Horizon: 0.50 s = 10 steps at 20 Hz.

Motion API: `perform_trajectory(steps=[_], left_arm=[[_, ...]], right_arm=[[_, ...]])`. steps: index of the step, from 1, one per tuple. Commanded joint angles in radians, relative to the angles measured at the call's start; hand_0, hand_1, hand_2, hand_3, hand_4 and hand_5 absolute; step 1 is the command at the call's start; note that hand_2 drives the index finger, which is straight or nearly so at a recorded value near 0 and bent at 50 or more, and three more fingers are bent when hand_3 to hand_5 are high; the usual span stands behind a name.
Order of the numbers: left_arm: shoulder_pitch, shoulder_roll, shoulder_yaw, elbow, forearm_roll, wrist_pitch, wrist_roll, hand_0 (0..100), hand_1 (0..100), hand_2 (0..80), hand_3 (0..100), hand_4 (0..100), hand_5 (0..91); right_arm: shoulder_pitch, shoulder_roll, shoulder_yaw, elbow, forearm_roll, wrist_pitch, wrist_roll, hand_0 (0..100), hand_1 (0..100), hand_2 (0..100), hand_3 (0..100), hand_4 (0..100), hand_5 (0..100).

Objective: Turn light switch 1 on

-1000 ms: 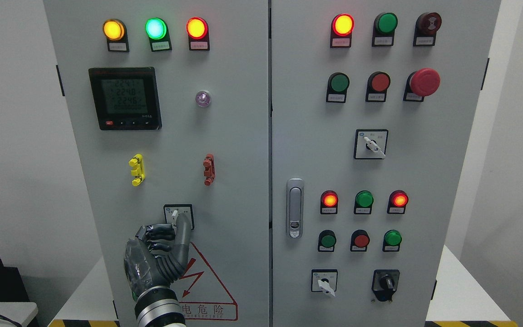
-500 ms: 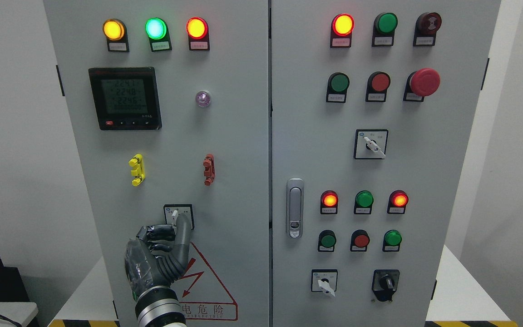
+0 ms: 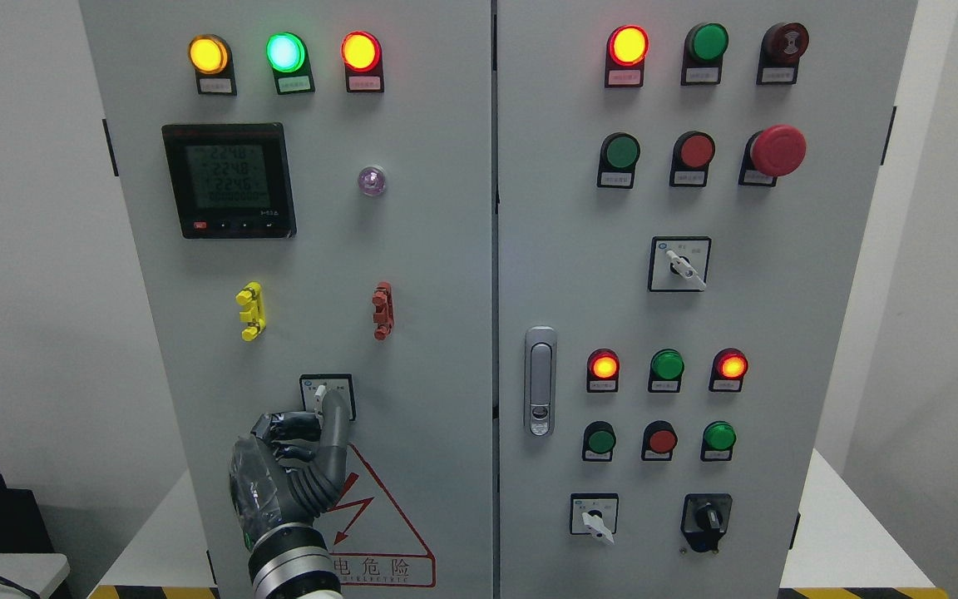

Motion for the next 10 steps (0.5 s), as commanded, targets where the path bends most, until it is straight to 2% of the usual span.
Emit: perform_trajectory(steps=[1, 10], left_arm=[[-0.002, 0.002, -0.001, 0.003, 0.000, 0.001, 0.000, 23, 44, 56.7, 70, 76, 73.3], [-0.003, 0.000, -0.002, 0.006, 0.000, 0.001, -0.008, 28, 42, 58.7, 71, 76, 73.4]], right_arm=[[0.000, 0.000, 0.000, 0.000, -0.017, 0.000, 0.000, 12, 39, 0, 0, 0, 0], [0.000, 0.000, 0.000, 0.000, -0.018, 0.000, 0.000, 12, 39, 0, 0, 0, 0]])
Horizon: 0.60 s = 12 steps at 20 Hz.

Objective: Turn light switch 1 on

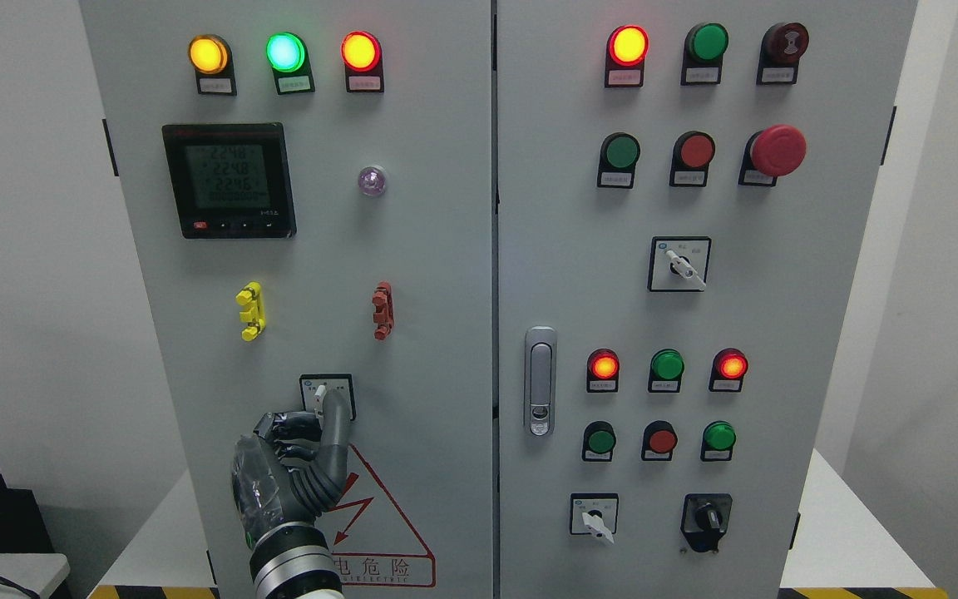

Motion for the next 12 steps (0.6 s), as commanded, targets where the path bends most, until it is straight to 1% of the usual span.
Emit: perform_trajectory(steps=[1, 12], left_arm=[[-0.001, 0.001, -0.002, 0.003, 0.000, 0.000, -0.001, 29, 41, 58.8, 71, 76, 73.4], [-0.012, 0.001, -0.003, 0.004, -0.002, 0.002, -0.001, 32, 39, 59.3, 71, 77, 73.7]], right_arm=[[0.001, 0.000, 0.000, 0.000, -0.017, 0.000, 0.000, 12, 39, 0, 0, 0, 0], [0.000, 0.000, 0.000, 0.000, -0.018, 0.000, 0.000, 12, 39, 0, 0, 0, 0]])
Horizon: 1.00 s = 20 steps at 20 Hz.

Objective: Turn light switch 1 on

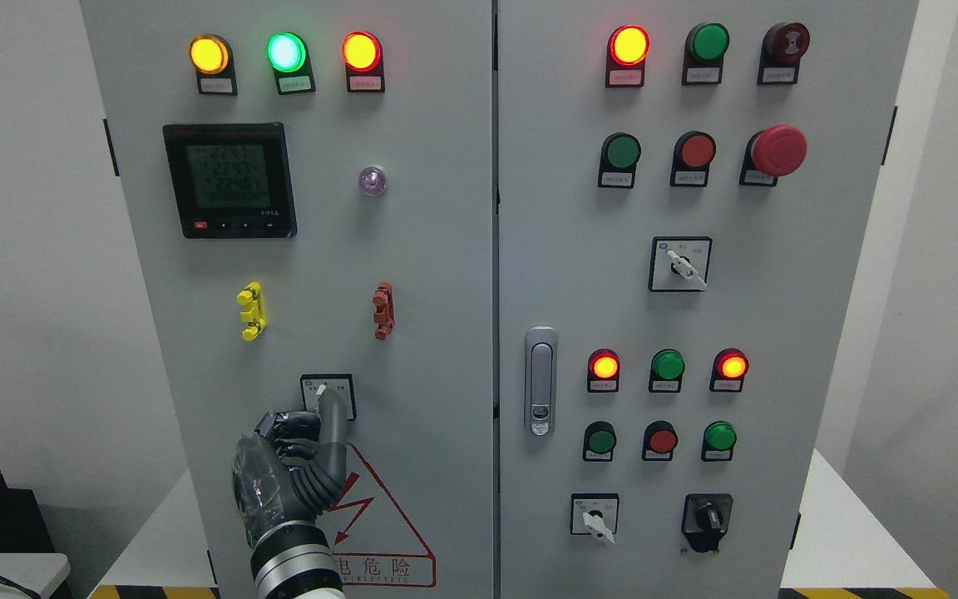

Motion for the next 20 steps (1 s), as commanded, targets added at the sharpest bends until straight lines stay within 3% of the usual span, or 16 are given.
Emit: perform_trajectory(steps=[1, 20], left_arm=[[-0.006, 0.000, -0.002, 0.002, -0.002, 0.002, -0.001, 32, 39, 59.3, 71, 77, 73.7], [-0.006, -0.001, -0.009, 0.002, -0.003, 0.021, -0.001, 35, 40, 59.7, 72, 77, 75.1]], right_arm=[[0.000, 0.000, 0.000, 0.000, -0.017, 0.000, 0.000, 12, 39, 0, 0, 0, 0], [0.000, 0.000, 0.000, 0.000, -0.017, 0.000, 0.000, 12, 39, 0, 0, 0, 0]])
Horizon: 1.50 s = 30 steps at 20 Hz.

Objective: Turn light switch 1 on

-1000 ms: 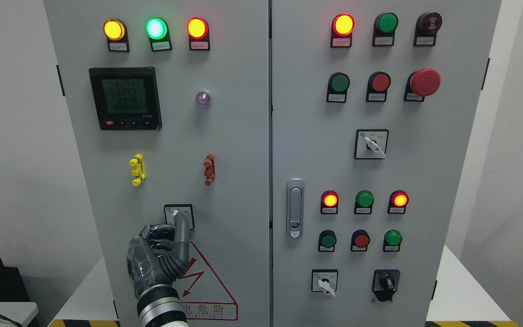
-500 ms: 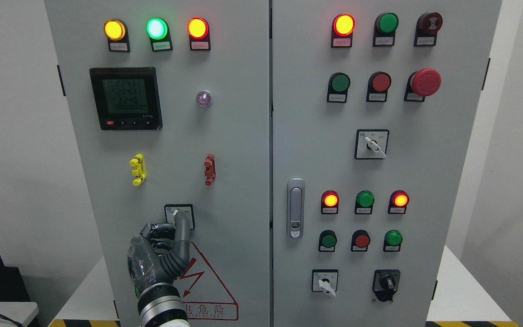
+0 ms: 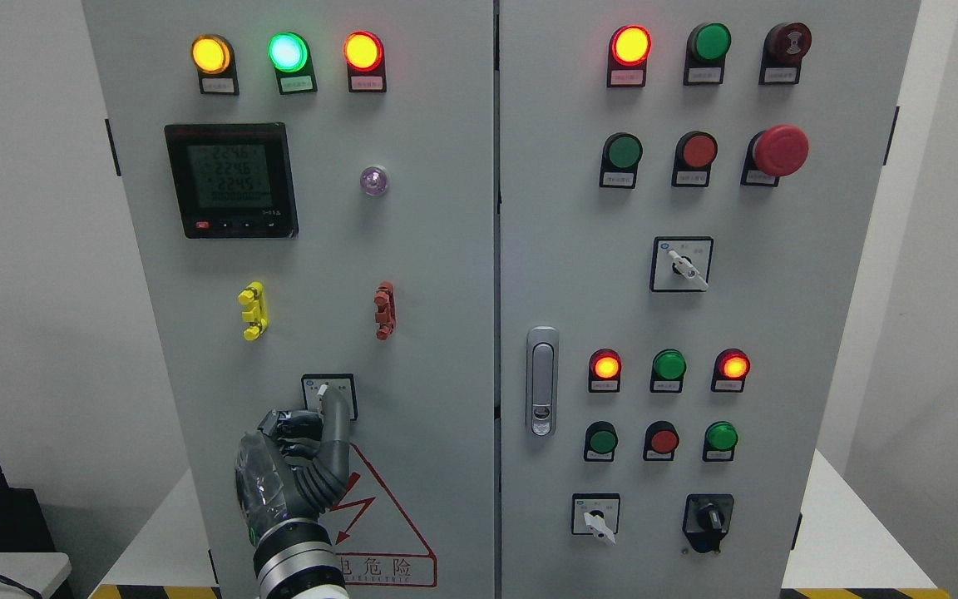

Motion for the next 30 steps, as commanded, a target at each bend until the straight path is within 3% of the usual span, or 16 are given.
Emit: perform_trajectory(steps=[1, 22, 30], left_arm=[[0.000, -0.001, -0.002, 0.000, 0.000, 0.000, 0.000, 35, 40, 59.7, 72, 77, 75.1], [-0.002, 0.001, -0.008, 0.002, -0.002, 0.000, -0.009, 47, 37, 60.7, 72, 78, 76.6], [-0.003, 0.001, -0.008, 0.005, 0.000, 0.000, -0.020, 52, 30, 61.2, 73, 79, 76.7]], right_arm=[[0.000, 0.000, 0.000, 0.000, -0.017, 0.000, 0.000, 12, 39, 0, 0, 0, 0], [0.000, 0.000, 0.000, 0.000, -0.017, 0.000, 0.000, 12, 39, 0, 0, 0, 0], [0.000, 0.000, 0.000, 0.000, -0.017, 0.000, 0.000, 12, 39, 0, 0, 0, 0]])
